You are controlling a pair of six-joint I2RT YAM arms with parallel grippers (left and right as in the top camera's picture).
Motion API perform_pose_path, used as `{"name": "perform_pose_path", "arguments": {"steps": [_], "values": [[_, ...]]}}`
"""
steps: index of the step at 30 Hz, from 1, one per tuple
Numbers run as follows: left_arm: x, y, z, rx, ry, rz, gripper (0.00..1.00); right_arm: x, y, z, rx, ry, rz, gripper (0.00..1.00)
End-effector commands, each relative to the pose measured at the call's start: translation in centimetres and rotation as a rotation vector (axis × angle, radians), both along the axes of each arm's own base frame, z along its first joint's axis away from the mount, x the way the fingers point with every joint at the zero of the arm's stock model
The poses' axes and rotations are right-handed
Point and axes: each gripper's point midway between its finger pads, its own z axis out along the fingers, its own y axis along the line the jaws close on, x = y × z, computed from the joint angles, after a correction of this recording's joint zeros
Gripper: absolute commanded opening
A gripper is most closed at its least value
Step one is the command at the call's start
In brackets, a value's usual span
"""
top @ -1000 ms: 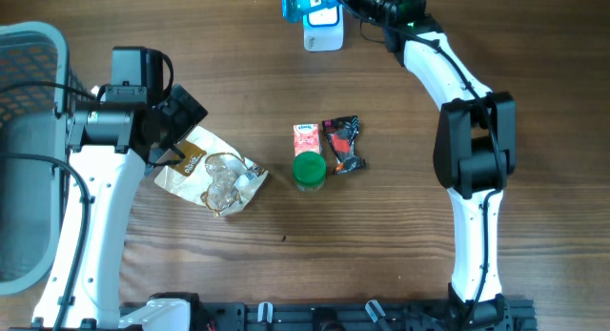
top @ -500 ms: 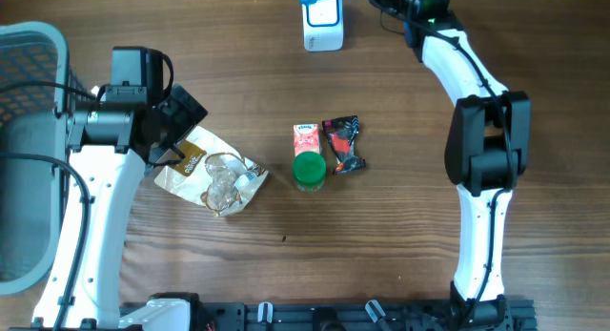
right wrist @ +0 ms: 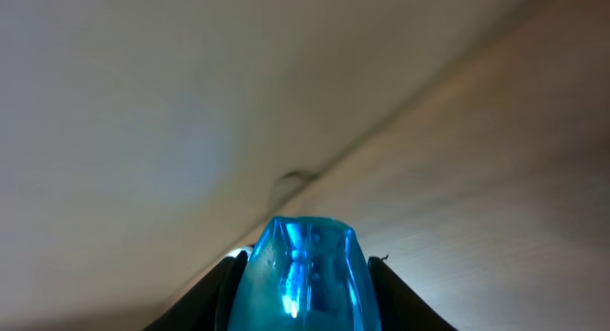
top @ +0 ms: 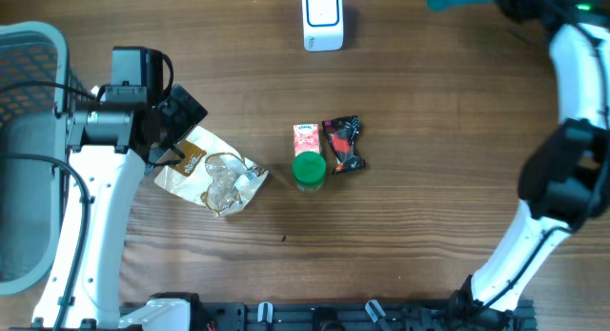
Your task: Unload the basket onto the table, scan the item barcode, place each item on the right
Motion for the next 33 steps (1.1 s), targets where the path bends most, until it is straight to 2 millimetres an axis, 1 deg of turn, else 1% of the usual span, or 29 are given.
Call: {"name": "perform_pose_path", "arguments": {"steps": [1, 2, 3, 4, 5, 8, 12, 14, 15, 16, 17, 19, 20, 24, 26, 27, 29, 30, 32, 33], "values": [[0.0, 0.2, 0.0, 0.008, 0.001, -0.008, 1.0, -3.8, -8.5, 0.0, -0.303, 0.1, -0.162, 0.14], [0.0, 0.2, 0.0, 0.008, 0.002, -0.008, 1.0, -5.4, -10.8, -1.4, -0.363, 0.181, -0.212, 0.14], [0.0, 0.2, 0.0, 0.008, 0.001, -0.008, 1.0, -6.8, -12.6, -2.4, -0.412, 0.254, -0.263, 0.14], [0.0, 0.2, 0.0, 0.008, 0.002, -0.008, 1.0, -8.6, -14.9, -3.3, -0.502, 0.34, -0.314, 0.14], [0.0, 0.2, 0.0, 0.008, 0.002, -0.008, 1.0, -9.9, -16.5, -3.8, -0.577, 0.403, -0.357, 0.13], [0.0, 0.2, 0.0, 0.008, 0.001, -0.008, 1.0, -12.8, -19.5, -4.2, -0.729, 0.544, -0.466, 0.14], [0.0, 0.2, 0.0, 0.008, 0.001, -0.008, 1.0, -15.0, -21.7, -3.9, -0.85, 0.647, -0.558, 0.15], [0.0, 0.2, 0.0, 0.008, 0.001, -0.008, 1.0, -15.2, -21.7, -4.1, -0.859, 0.658, -0.542, 0.15], [0.0, 0.2, 0.0, 0.008, 0.001, -0.008, 1.0, -15.5, -22.1, -4.2, -0.869, 0.673, -0.555, 0.15], [0.0, 0.2, 0.0, 0.008, 0.002, -0.008, 1.0, -15.9, -22.8, -4.6, -0.871, 0.689, -0.567, 0.2], [0.0, 0.2, 0.0, 0.008, 0.001, -0.008, 1.0, -16.3, -23.4, -4.8, -0.865, 0.7, -0.575, 0.2], [0.0, 0.2, 0.0, 0.008, 0.002, -0.008, 1.0, -17.8, -25.7, -5.6, -0.821, 0.722, -0.626, 0.2], [0.0, 0.2, 0.0, 0.008, 0.002, -0.008, 1.0, -18.6, -27.5, -5.5, -0.802, 0.712, -0.662, 0.2], [0.0, 0.2, 0.0, 0.008, 0.002, -0.008, 1.0, -21.0, -32.0, -4.8, -0.77, 0.682, -0.769, 0.2], [0.0, 0.2, 0.0, 0.008, 0.001, -0.008, 1.0, -21.2, -33.1, -4.8, -0.732, 0.643, -0.779, 0.2], [0.0, 0.2, 0.0, 0.008, 0.002, -0.008, 1.0, -21.6, -34.1, -5.3, -0.703, 0.633, -0.796, 0.2], [0.0, 0.2, 0.0, 0.008, 0.001, -0.008, 1.0, -22.1, -35.0, -7.1, -0.687, 0.662, -0.798, 0.21], [0.0, 0.2, 0.0, 0.008, 0.002, -0.008, 1.0, -22.3, -35.1, -7.8, -0.679, 0.673, -0.795, 0.21], [0.0, 0.2, 0.0, 0.008, 0.002, -0.008, 1.0, -22.6, -35.5, -10.3, -0.659, 0.717, -0.78, 0.22], [0.0, 0.2, 0.0, 0.008, 0.001, -0.008, 1.0, -22.7, -35.5, -10.8, -0.654, 0.725, -0.777, 0.25]]}}
